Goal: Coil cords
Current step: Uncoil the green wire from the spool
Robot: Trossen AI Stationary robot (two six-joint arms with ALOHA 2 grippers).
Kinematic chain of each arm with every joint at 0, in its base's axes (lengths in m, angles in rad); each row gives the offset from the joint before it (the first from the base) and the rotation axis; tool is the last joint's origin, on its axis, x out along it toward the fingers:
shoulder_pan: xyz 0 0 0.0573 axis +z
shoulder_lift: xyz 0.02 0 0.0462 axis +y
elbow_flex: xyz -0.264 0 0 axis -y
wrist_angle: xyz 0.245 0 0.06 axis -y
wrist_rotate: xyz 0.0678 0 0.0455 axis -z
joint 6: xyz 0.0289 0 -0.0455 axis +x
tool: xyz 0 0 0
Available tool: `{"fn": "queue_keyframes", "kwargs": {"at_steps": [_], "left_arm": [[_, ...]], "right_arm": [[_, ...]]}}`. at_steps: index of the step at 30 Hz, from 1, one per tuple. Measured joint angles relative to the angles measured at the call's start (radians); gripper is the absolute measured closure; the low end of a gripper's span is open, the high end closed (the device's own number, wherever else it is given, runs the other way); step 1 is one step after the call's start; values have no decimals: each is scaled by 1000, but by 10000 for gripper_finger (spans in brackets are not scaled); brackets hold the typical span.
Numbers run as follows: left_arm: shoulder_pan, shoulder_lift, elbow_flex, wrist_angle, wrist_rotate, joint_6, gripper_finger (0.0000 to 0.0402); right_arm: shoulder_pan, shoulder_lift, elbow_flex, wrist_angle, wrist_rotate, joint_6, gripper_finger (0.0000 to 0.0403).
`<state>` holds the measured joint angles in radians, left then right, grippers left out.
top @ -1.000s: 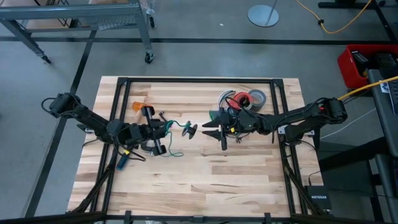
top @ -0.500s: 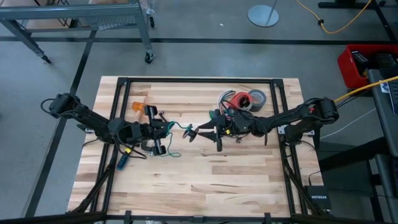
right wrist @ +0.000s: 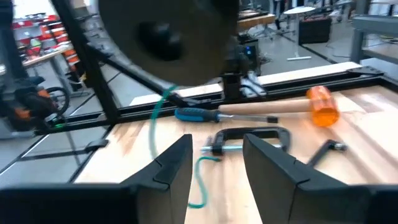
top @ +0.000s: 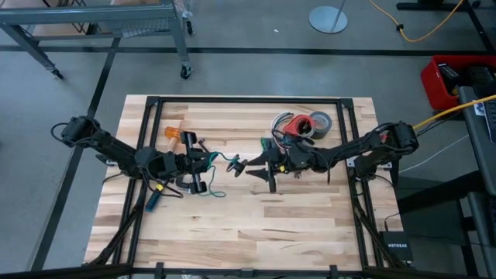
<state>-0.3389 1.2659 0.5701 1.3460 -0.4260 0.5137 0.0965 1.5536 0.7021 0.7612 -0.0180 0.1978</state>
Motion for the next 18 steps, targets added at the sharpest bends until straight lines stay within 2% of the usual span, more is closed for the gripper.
{"fn": "queue_keyframes", "kwargs": {"at_steps": [5, 11, 18], "left_arm": [[11, 0, 0, 2, -24, 17, 401], [49, 0, 0, 1, -94, 12, 401], [77, 0, 0, 0, -96, 10, 401]], "right_arm": [[45, 2, 20, -2, 34, -1, 257], [67, 2, 91, -3, 197, -3, 257], [68, 1, 162, -102, 338, 12, 257]]}}
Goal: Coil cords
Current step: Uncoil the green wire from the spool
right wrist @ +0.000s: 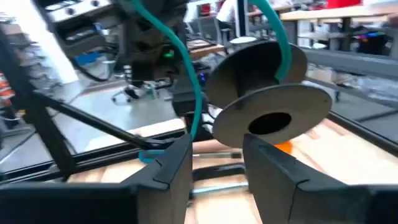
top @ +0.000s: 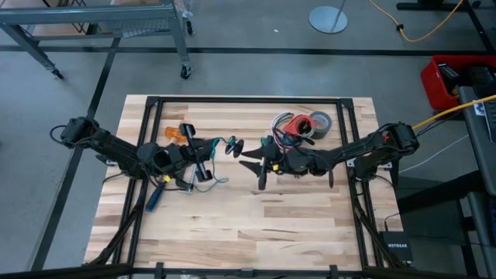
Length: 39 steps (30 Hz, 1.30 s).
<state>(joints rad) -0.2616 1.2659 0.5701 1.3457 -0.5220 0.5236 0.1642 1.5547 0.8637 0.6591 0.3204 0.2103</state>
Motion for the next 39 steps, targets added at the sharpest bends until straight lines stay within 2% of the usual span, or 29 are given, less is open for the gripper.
{"fn": "queue_keyframes", "kwargs": {"at_steps": [8, 27, 35, 39], "left_arm": [[3, 0, 0, -4, 0, 0, 401], [4, 0, 0, -7, -16, 8, 401], [28, 18, 0, -35, -18, -29, 401], [46, 41, 0, -25, -18, -45, 401]], "right_arm": [[0, 0, 23, -72, 70, 52, 257], [30, 0, 23, -70, 64, 182, 257], [51, -1, 26, -26, 150, 182, 257], [51, -1, 60, -84, 206, 182, 257]]}}
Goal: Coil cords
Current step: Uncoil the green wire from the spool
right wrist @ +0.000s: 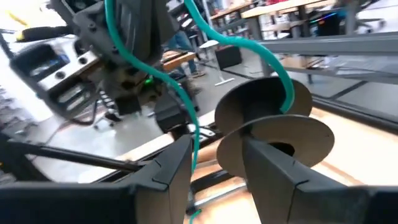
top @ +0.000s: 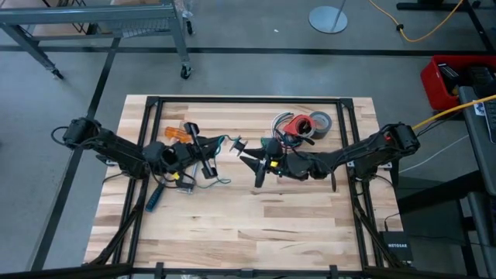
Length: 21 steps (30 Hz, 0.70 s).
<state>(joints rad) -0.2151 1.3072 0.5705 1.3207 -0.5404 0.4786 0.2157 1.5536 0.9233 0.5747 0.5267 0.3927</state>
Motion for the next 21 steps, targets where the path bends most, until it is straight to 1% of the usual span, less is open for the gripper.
{"fn": "queue_keyframes", "kwargs": {"at_steps": [6, 13, 18, 21], "left_arm": [[14, 13, 0, -1, 0, -26, 401], [13, 13, 0, 3, 0, -8, 401], [5, 13, 0, 1, 0, -8, 401], [3, 13, 0, -1, 0, -11, 401]], "right_arm": [[0, 0, 64, -185, 65, 0, 257], [0, 0, 69, -227, 68, 8, 257], [0, 0, 69, -303, 154, 50, 257], [0, 0, 68, -306, 163, 51, 257]]}}
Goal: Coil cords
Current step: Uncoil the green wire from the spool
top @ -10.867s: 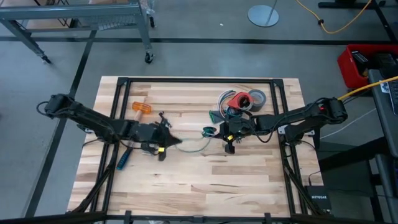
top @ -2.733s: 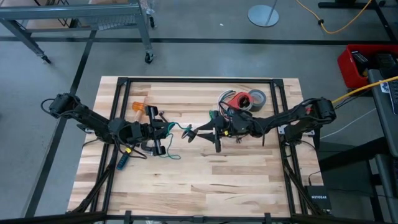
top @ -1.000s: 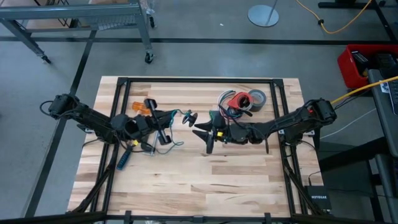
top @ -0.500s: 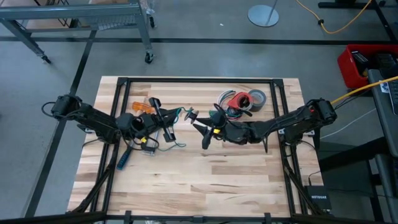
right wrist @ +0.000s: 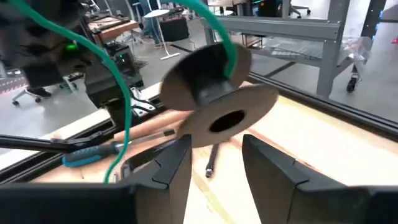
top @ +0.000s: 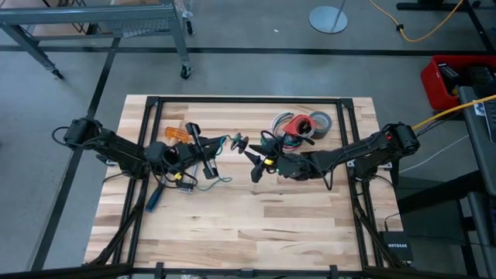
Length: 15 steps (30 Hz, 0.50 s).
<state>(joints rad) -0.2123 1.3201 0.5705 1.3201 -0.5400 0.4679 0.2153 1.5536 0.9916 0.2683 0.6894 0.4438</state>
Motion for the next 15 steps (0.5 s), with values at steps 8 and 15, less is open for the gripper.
{"fn": "queue_keyframes", "kwargs": {"at_steps": [8, 15], "left_arm": [[2, 0, 0, -1, -9, 4, 402], [4, 0, 0, -3, -26, 15, 402]], "right_arm": [[0, 0, 0, 22, -39, 37, 257], [0, 0, 0, 22, -98, 83, 257]]}}
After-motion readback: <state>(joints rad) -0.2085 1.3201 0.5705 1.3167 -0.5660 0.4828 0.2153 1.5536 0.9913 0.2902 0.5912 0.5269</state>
